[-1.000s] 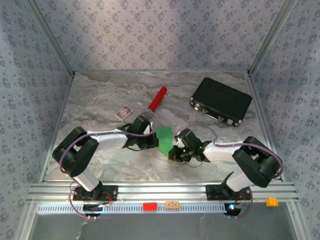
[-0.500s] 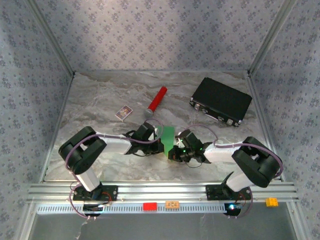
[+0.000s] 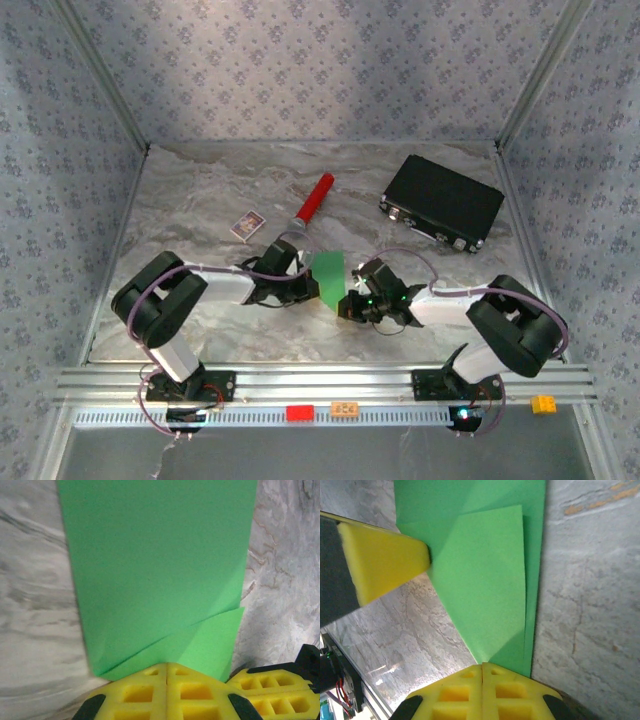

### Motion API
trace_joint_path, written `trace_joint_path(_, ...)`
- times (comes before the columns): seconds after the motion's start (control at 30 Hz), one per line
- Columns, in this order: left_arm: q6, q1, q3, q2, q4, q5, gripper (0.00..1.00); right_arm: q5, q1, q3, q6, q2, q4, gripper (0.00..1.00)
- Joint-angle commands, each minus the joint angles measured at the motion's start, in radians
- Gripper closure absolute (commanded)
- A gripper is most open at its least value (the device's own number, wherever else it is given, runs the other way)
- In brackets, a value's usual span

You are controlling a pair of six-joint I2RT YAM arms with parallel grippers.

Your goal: Fold a paper plane with a square sheet of paper (pick it up from the middle)

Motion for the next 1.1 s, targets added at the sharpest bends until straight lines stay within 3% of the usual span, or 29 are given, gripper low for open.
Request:
trace_joint_path(0.0, 0.032, 0.033, -0.012, -0.015, -0.089, -0.089, 0.96, 0.037, -0.009, -0.047, -0.034, 0.002, -0.172, 1.0)
trace_joint_path(0.8, 0.067, 0.085, 0.009, -0.02, -0.138, -0.073, 0.97, 0.01, -0.035, -0.026, -0.089, -0.059, -0.254, 1.0)
trace_joint_path(1.07, 0.067, 0.081, -0.005, -0.009, -0.12, -0.036, 0.98, -0.015, -0.039, 0.099, -0.135, -0.139, -0.298, 1.0)
